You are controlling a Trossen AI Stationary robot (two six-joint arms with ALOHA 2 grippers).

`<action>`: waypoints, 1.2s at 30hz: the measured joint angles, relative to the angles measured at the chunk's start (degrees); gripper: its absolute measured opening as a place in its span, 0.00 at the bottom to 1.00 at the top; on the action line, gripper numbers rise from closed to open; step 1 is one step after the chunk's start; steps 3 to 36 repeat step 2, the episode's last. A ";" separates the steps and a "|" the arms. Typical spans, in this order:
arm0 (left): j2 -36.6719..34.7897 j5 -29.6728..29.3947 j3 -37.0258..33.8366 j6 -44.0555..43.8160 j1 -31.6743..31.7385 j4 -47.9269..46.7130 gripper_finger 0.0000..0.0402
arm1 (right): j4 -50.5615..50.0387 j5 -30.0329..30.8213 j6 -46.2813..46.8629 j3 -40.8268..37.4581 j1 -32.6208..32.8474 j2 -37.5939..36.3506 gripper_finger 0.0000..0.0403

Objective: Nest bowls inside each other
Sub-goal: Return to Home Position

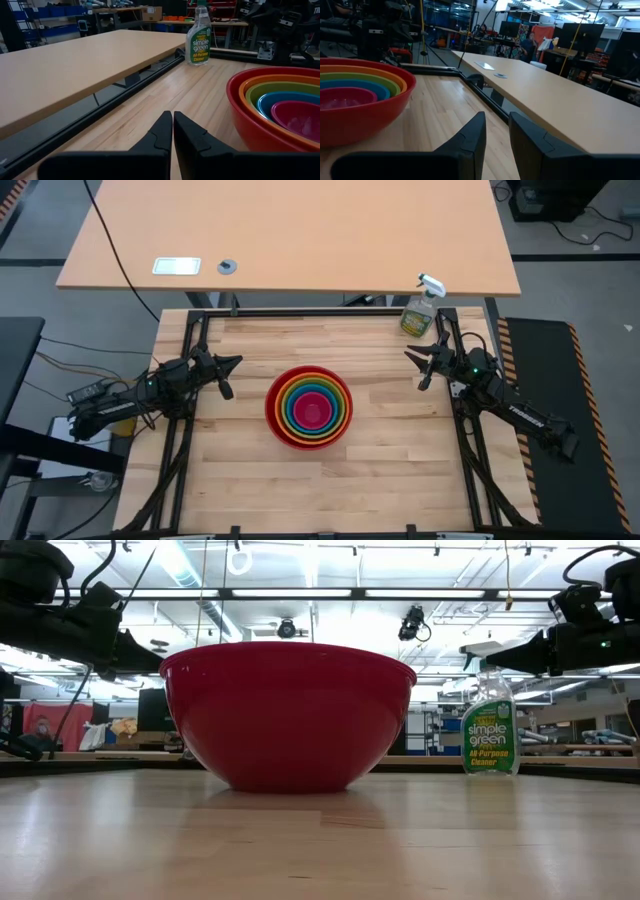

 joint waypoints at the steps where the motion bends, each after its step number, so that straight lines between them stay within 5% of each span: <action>1: 0.00 0.00 0.00 -0.02 0.02 0.00 0.05 | 0.00 0.01 -0.01 0.00 -0.02 0.00 0.23; 36: 0.01 0.02 0.00 -0.02 0.00 0.00 0.05 | 0.00 0.00 -0.01 0.00 0.00 -0.01 0.23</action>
